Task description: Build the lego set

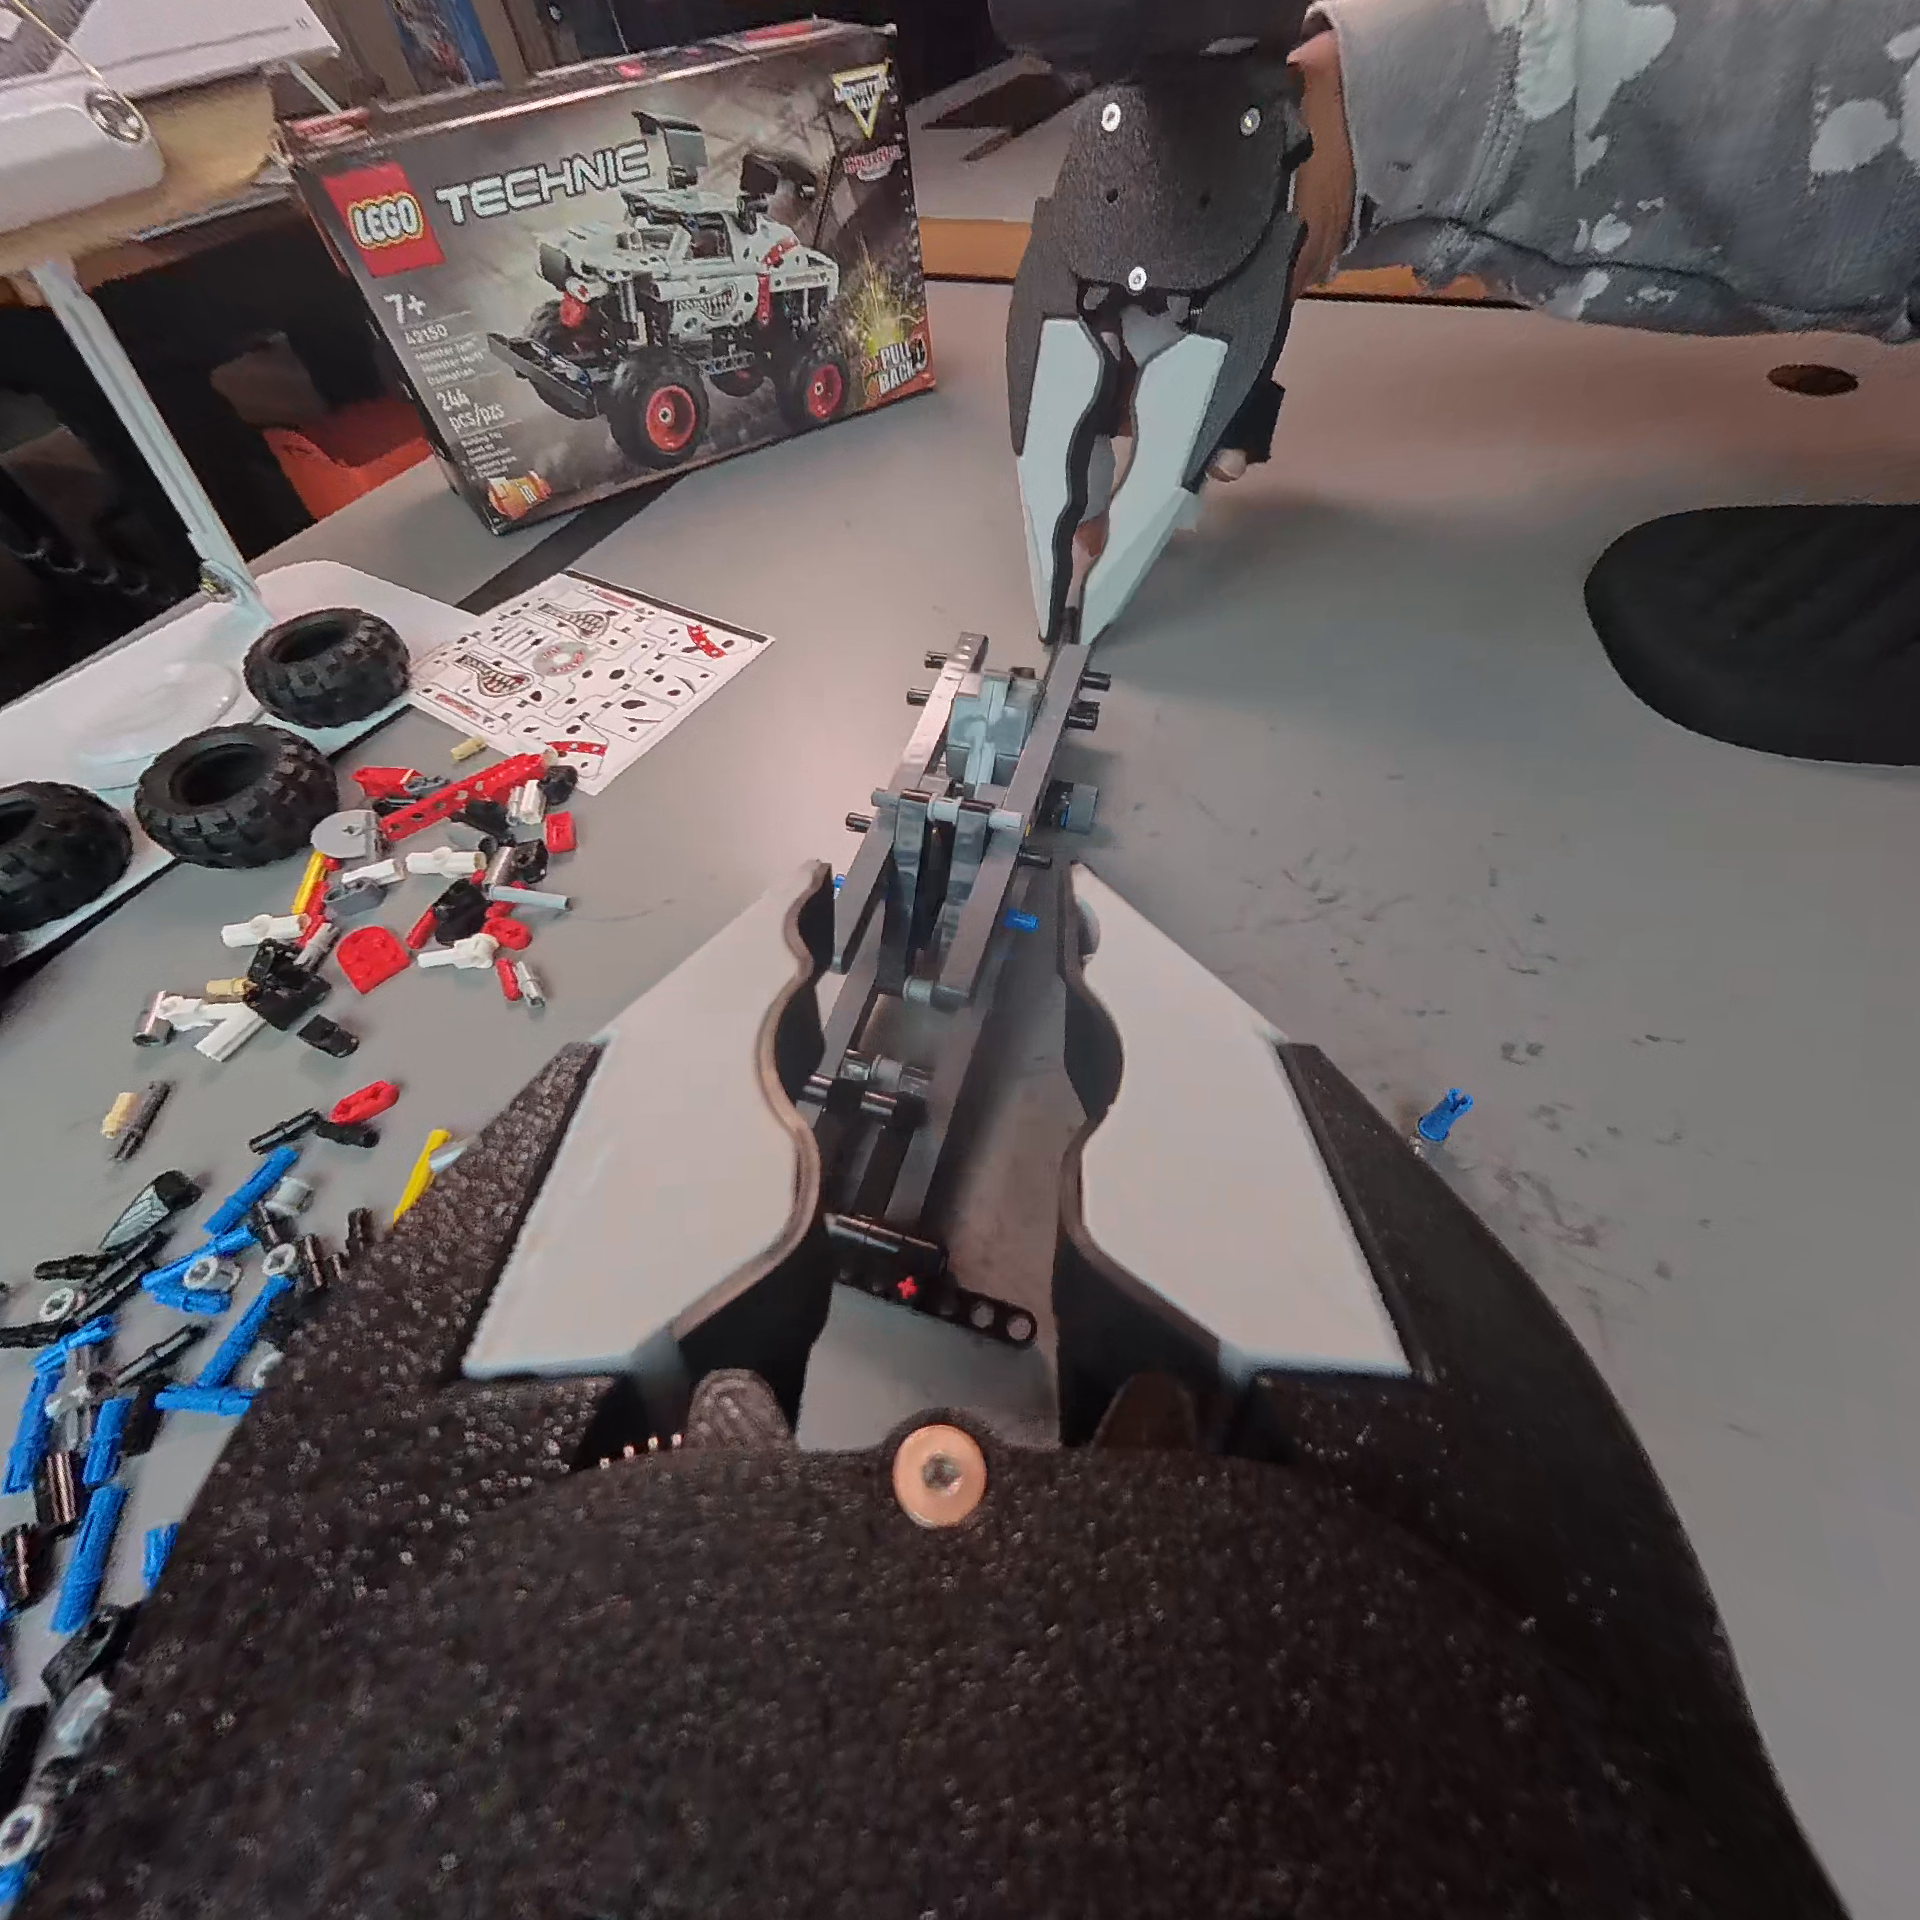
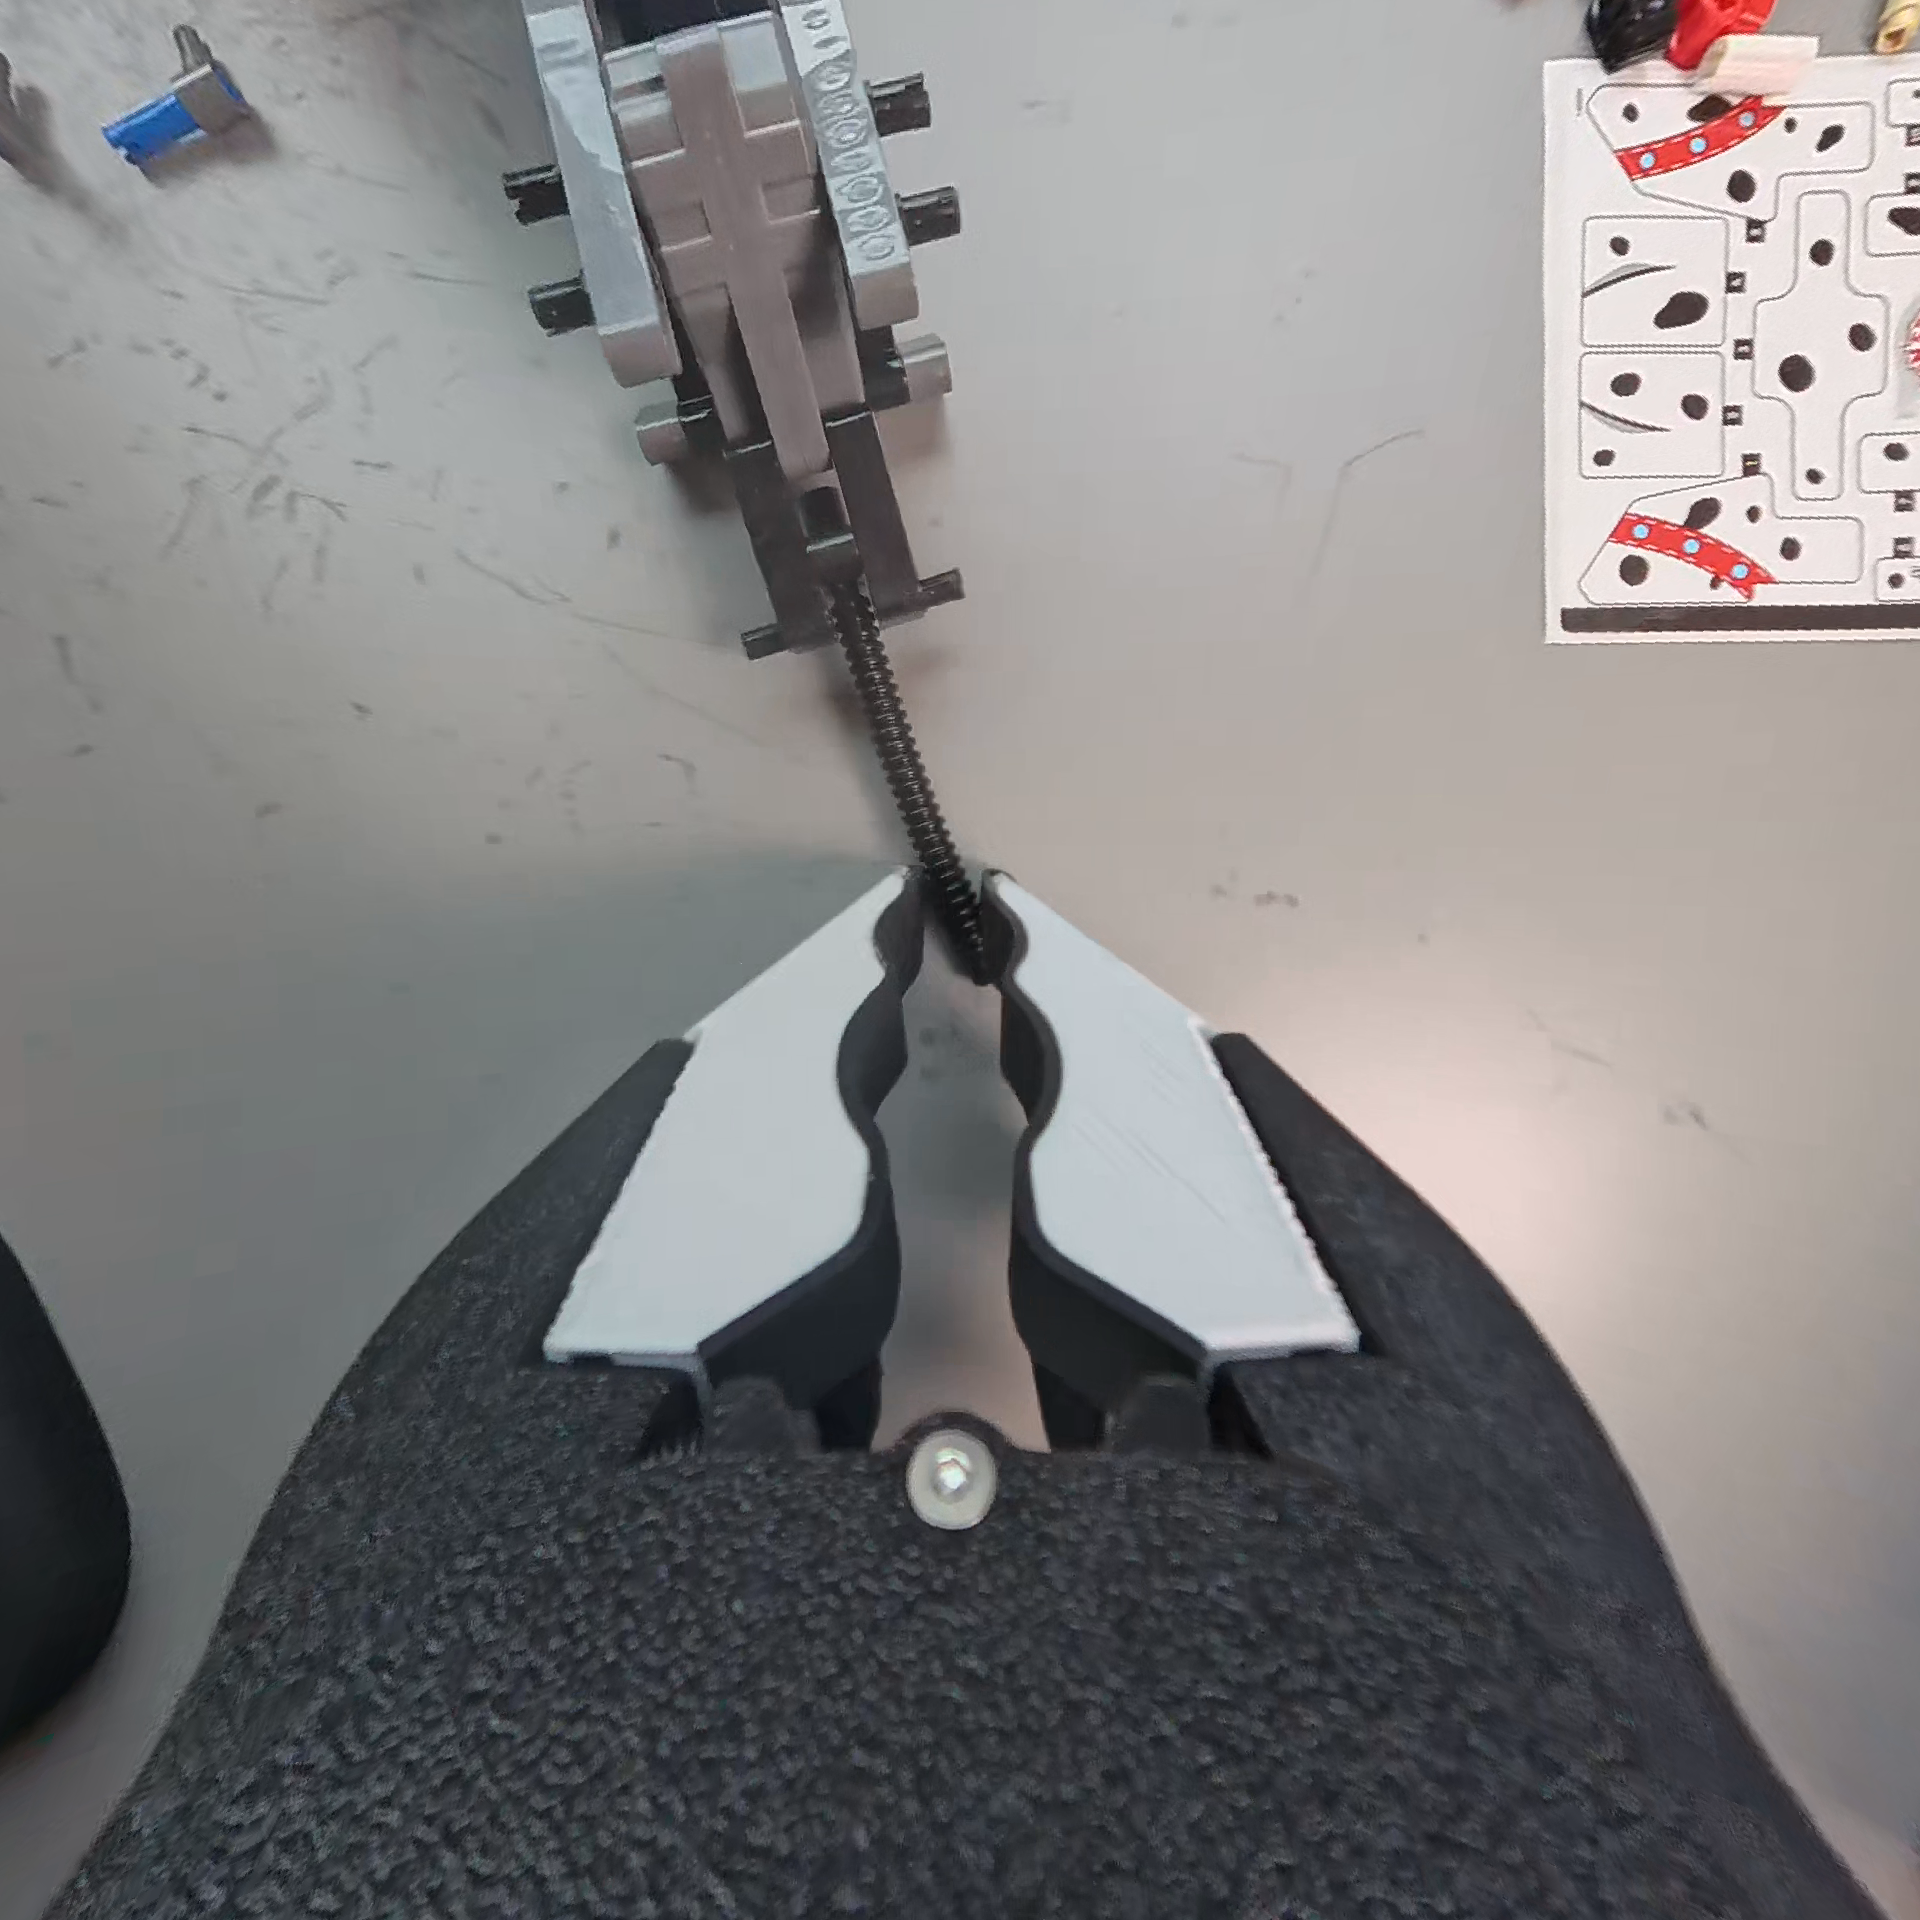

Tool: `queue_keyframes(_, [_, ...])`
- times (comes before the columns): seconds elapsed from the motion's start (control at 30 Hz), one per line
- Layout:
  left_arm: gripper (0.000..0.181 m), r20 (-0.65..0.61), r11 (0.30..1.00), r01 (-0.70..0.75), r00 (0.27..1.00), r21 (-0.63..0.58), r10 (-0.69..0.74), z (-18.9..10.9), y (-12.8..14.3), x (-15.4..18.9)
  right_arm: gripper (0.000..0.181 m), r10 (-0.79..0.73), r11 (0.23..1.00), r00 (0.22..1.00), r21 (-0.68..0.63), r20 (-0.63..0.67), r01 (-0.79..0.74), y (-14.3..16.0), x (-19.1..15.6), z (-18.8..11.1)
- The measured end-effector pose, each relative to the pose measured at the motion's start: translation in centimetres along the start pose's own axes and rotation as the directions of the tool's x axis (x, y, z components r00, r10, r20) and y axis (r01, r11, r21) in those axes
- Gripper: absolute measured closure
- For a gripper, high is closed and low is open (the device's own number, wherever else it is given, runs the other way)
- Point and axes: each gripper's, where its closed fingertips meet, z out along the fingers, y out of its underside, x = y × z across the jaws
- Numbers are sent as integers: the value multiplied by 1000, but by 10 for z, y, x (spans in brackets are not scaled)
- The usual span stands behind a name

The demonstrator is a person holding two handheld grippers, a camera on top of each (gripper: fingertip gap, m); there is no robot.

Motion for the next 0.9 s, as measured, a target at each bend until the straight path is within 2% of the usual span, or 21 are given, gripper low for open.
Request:
queue_keyframes(0.17, [125, -117, 989, -38, 993, -140, 22, 25, 2, 0, 174, -91, 992, 996, -92, -24, 89, -3, -3, -11])
queue_keyframes(0.37, [102, -207, 955, -175, 970, -240, 126, 64, 1, -3, 174, -259, 962, 959, -120, -116, 245, -47, -8, -51])
queue_keyframes(0.5, [108, -308, 918, -251, 939, -309, 153, 81, 15, 10, 174, -366, 927, 923, -134, -122, 350, -79, -21, -56])
queue_keyframes(0.7, [131, -302, 907, -293, 932, -302, 201, 89, 27, 15, 174, -412, 911, 906, -50, -96, 409, -117, -36, -43])
queue_keyframes(0.9, [128, -317, 929, -253, 934, -271, 162, 83, 27, 16, 174, -357, 927, 933, 107, -44, 360, -142, -42, -29])
